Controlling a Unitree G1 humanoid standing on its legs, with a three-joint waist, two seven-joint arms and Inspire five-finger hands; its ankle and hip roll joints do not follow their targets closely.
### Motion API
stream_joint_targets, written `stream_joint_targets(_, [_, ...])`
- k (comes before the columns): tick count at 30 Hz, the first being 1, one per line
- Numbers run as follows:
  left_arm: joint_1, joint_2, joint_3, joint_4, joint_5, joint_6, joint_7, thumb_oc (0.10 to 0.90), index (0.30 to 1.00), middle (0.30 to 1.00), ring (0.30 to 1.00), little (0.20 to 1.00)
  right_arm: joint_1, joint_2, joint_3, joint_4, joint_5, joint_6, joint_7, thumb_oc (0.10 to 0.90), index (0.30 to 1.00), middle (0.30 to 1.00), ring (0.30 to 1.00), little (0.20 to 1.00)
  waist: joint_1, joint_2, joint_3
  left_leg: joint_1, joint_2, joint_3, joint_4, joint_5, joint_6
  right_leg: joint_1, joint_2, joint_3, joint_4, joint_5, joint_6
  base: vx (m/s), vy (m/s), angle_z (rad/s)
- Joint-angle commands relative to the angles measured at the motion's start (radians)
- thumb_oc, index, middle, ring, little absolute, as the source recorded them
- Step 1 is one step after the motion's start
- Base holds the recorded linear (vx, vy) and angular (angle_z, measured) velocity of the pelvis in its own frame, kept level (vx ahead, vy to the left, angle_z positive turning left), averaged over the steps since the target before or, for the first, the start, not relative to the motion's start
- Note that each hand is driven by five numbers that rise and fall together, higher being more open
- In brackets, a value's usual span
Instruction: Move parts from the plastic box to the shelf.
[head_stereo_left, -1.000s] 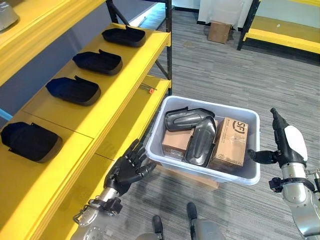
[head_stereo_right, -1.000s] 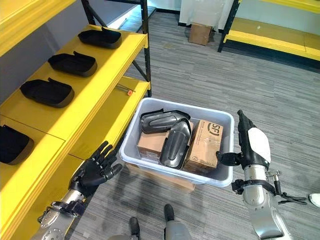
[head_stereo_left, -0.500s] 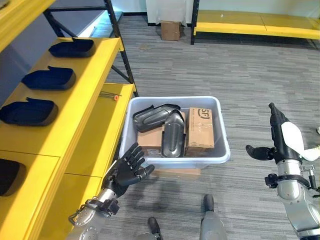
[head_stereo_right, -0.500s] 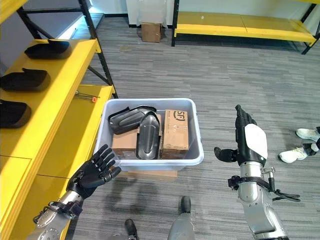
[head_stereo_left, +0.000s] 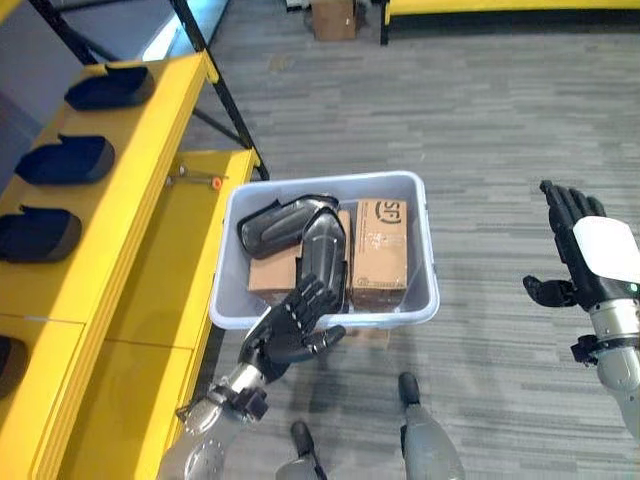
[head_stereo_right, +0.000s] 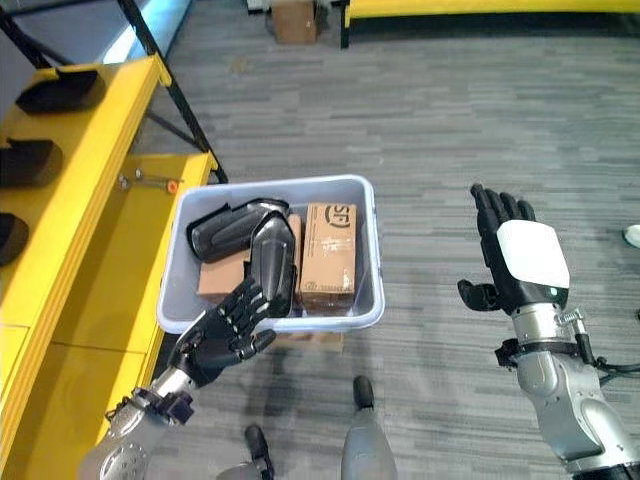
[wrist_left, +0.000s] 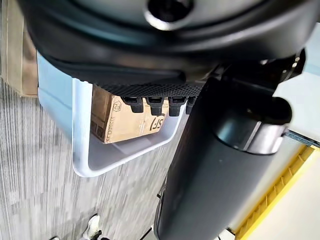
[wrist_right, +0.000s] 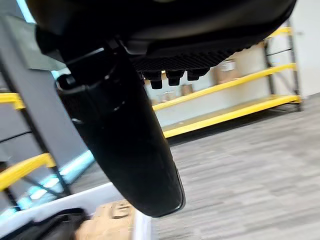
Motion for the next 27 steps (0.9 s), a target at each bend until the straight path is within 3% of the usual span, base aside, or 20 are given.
stream_joint_targets(1, [-0.007, 0.061, 0.021, -0.084, -0.048, -0.089, -0.047, 0.900, 1.000, 1.000, 1.000, 1.000, -0.143, -0.084, -0.038, -0.094, -0.066, -0.088, -0.020, 0.900, 1.000, 1.000, 1.000, 1.000, 0.005, -0.053, -0.046, 0.075, -0.036, -0.004, 0.057, -0.138, -0.001, 0.005, -0.018, -0.019, 0.147, -0.184, -0.035, 0.10, 0.032, 0.16])
stream_joint_targets(4, [-0.012, 0.058, 0.017, -0.076, -0.056, -0.089, -0.046, 0.900, 1.000, 1.000, 1.000, 1.000, -0.164, -0.097, -0.031, -0.099, -0.069, -0.092, -0.008, 0.900, 1.000, 1.000, 1.000, 1.000, 0.003, -0.045, -0.047, 0.075, -0.038, -0.005, 0.061, -0.139, -0.002, 0.008, -0.019, -0.015, 0.150, -0.189, -0.037, 0.06, 0.026, 0.10])
stream_joint_targets(11, [-0.015, 0.038, -0.007, -0.065, -0.068, -0.085, -0.017, 0.900, 1.000, 1.000, 1.000, 1.000, -0.284, -0.128, 0.023, -0.156, -0.076, -0.189, 0.074, 0.900, 1.000, 1.000, 1.000, 1.000, 0.006, -0.011, -0.050, 0.067, -0.054, -0.011, 0.075, -0.145, -0.006, 0.022, -0.029, 0.007, 0.151, -0.204, -0.037, 0.09, 0.073, 0.01])
stream_joint_targets(15, [-0.016, 0.037, -0.010, -0.070, -0.079, -0.083, -0.004, 0.900, 1.000, 1.000, 1.000, 1.000, -0.334, -0.126, 0.058, -0.174, -0.077, -0.230, 0.093, 0.900, 1.000, 1.000, 1.000, 1.000, 0.012, -0.006, -0.044, 0.057, -0.059, -0.011, 0.082, -0.148, -0.005, 0.022, -0.033, 0.008, 0.149, -0.206, -0.037, 0.03, 0.050, 0.00])
stream_joint_targets(16, [-0.011, 0.036, -0.011, -0.068, -0.081, -0.083, -0.004, 0.900, 1.000, 1.000, 1.000, 1.000, -0.373, -0.120, 0.089, -0.190, -0.086, -0.306, 0.097, 0.900, 1.000, 1.000, 1.000, 1.000, 0.022, -0.004, -0.040, 0.047, -0.064, -0.014, 0.090, -0.152, -0.002, 0.021, -0.037, 0.006, 0.150, -0.209, -0.036, 0.05, 0.026, 0.01])
stream_joint_targets(18, [-0.006, 0.034, -0.014, -0.061, -0.079, -0.094, -0.005, 0.900, 1.000, 1.000, 1.000, 1.000, -0.398, -0.121, 0.110, -0.204, -0.071, -0.345, 0.126, 0.900, 1.000, 1.000, 1.000, 1.000, 0.029, -0.002, -0.033, 0.034, -0.067, -0.021, 0.098, -0.155, -0.002, 0.013, -0.038, 0.006, 0.155, -0.213, -0.035, 0.02, 0.014, 0.01])
stream_joint_targets(27, [-0.001, 0.060, -0.011, -0.064, -0.093, -0.128, -0.020, 0.900, 1.000, 1.000, 1.000, 1.000, -0.426, -0.182, 0.138, -0.160, -0.071, -0.356, 0.120, 0.900, 1.000, 1.000, 1.000, 1.000, 0.052, 0.002, 0.049, -0.054, -0.073, -0.039, 0.141, -0.158, 0.003, -0.044, -0.044, 0.007, 0.179, -0.217, -0.038, -0.05, 0.006, 0.03])
